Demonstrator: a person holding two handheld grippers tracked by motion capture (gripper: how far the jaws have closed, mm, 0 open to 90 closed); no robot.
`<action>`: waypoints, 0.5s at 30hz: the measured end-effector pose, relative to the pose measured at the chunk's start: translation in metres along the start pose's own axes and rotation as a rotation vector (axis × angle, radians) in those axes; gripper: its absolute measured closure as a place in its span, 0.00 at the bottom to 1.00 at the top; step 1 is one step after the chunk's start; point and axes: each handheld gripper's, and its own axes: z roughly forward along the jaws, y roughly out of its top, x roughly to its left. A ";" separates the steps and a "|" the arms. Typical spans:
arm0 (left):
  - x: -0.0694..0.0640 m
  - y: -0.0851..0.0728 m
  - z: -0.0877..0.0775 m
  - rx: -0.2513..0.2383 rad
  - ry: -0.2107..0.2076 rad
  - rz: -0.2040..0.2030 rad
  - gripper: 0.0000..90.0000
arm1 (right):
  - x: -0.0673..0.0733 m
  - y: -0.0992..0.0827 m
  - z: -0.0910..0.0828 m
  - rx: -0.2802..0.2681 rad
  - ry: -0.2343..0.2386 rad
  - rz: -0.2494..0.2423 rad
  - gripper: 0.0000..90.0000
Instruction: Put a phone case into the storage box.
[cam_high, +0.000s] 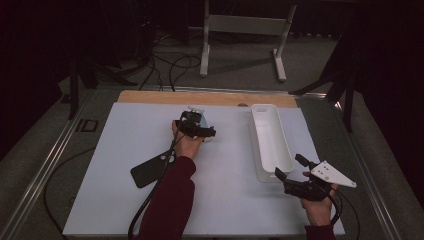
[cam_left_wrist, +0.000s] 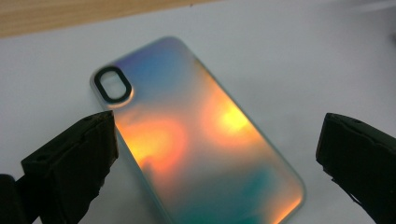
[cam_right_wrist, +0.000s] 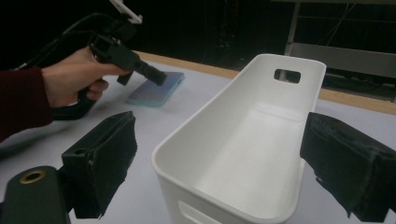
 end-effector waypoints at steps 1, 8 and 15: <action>-0.001 -0.001 0.002 0.007 -0.001 -0.003 0.00 | 0.000 0.000 0.000 -0.001 0.000 0.000 0.11; -0.006 -0.005 0.014 0.035 0.023 -0.018 0.00 | -0.001 0.000 0.000 -0.003 0.000 0.000 0.11; -0.005 -0.007 0.018 0.050 0.078 -0.033 0.00 | 0.000 0.000 0.000 -0.001 -0.003 0.000 0.11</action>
